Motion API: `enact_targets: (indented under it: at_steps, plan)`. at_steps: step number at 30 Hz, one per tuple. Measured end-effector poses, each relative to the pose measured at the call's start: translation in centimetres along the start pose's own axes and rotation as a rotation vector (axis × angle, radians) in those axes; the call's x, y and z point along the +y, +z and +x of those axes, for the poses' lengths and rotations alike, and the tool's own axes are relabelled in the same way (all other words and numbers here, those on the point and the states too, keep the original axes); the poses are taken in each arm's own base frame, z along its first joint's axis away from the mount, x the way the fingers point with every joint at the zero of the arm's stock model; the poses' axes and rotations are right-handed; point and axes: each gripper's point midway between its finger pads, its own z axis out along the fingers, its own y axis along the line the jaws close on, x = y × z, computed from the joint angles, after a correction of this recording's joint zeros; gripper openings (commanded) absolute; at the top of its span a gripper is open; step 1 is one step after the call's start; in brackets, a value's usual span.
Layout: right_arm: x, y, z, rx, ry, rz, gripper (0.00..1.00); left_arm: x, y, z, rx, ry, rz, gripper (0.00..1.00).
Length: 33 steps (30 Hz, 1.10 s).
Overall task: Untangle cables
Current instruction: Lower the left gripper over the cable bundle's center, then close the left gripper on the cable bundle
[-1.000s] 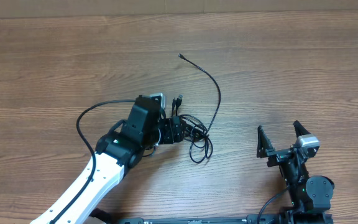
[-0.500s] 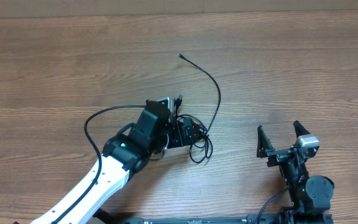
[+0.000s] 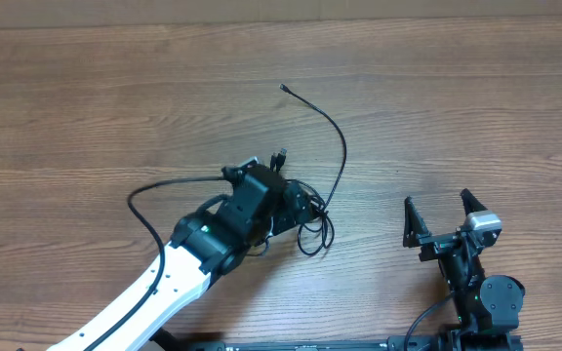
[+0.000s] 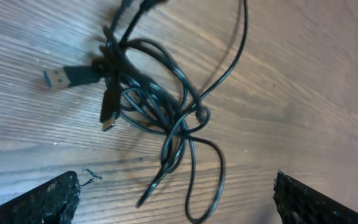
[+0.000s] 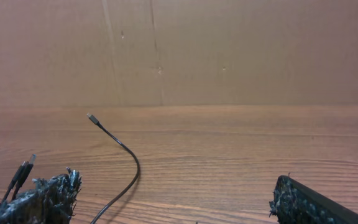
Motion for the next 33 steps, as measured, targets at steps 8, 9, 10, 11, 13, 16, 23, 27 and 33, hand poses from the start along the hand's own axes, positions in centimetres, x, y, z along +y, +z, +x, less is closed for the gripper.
enact_targets:
  at_steps: [8, 9, 10, 11, 13, 16, 23, 27, 33]
  plan:
    - [0.0, 0.0, 0.0, 0.001, 0.0, 0.0, 1.0, -4.3, -2.8, -2.9, -0.093, -0.09, -0.037, 1.0]
    - [0.0, 0.0, 0.0, 0.0, 0.0, 0.0, 1.0, -4.6, -2.4, -3.1, -0.093, -0.101, -0.044, 1.0]
    - [0.0, 0.0, 0.0, 0.0, 0.0, 0.0, 1.0, -4.7, -2.0, -3.1, -0.09, -0.114, -0.053, 1.0]
    - [0.0, 0.0, 0.0, 0.0, 0.0, 0.0, 1.0, -4.8, -1.4, -2.9, -0.083, -0.122, -0.07, 1.0]
    - [0.0, 0.0, 0.0, 0.001, 0.0, 0.0, 1.0, -4.6, 0.1, -2.4, -0.065, -0.138, -0.118, 1.0]
    - [0.0, 0.0, 0.0, 0.0, 0.0, 0.0, 1.0, -4.0, 2.2, -1.2, -0.034, -0.147, -0.193, 0.99]
    - [0.0, 0.0, 0.0, 0.0, 0.0, -0.001, 1.0, -2.0, 4.7, -0.1, -0.027, -0.202, -0.319, 0.98]
    - [0.0, 0.0, 0.0, 0.0, 0.0, 0.0, 1.0, -1.3, 5.4, -0.4, -0.061, -0.235, -0.353, 0.95]
    - [0.0, 0.0, 0.0, 0.001, 0.0, 0.0, 1.0, -0.5, 6.5, -0.4, -0.085, -0.273, -0.391, 0.9]
